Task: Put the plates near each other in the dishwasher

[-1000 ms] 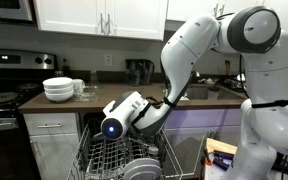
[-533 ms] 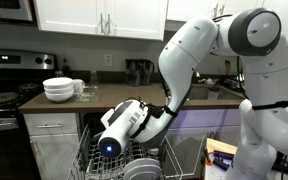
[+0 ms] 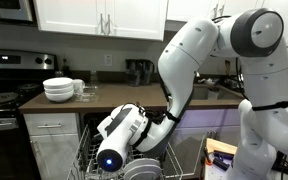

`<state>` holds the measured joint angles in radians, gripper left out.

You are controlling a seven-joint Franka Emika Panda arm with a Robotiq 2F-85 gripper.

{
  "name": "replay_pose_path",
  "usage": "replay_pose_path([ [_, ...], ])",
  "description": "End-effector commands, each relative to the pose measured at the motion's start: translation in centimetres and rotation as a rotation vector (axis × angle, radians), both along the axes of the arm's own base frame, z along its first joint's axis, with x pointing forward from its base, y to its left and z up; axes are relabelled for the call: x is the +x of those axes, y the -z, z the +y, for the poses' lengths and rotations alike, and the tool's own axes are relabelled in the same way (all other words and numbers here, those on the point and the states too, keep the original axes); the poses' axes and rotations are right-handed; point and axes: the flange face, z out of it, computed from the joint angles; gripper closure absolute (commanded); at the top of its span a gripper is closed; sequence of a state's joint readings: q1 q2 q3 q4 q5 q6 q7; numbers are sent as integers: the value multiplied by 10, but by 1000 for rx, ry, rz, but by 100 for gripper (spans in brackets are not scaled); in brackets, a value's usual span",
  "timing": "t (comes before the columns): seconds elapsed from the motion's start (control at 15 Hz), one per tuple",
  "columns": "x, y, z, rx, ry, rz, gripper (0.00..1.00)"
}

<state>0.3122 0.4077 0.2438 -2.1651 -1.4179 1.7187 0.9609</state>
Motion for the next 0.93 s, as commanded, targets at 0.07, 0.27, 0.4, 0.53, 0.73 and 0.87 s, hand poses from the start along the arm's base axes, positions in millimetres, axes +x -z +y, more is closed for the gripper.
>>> replay_pose_path([
  [0.07, -9, -17, 8, 157, -102, 46, 99],
  [0.27, -12, -30, -1, 286, -133, 66, 99],
  [0.4, -13, -41, -16, 387, -123, 73, 99],
  [0.53, -13, -51, -32, 509, -128, 100, 99],
  [0.73, -5, -38, -34, 514, -105, 92, 95],
  [0.87, -6, -44, -46, 512, -93, 81, 95],
])
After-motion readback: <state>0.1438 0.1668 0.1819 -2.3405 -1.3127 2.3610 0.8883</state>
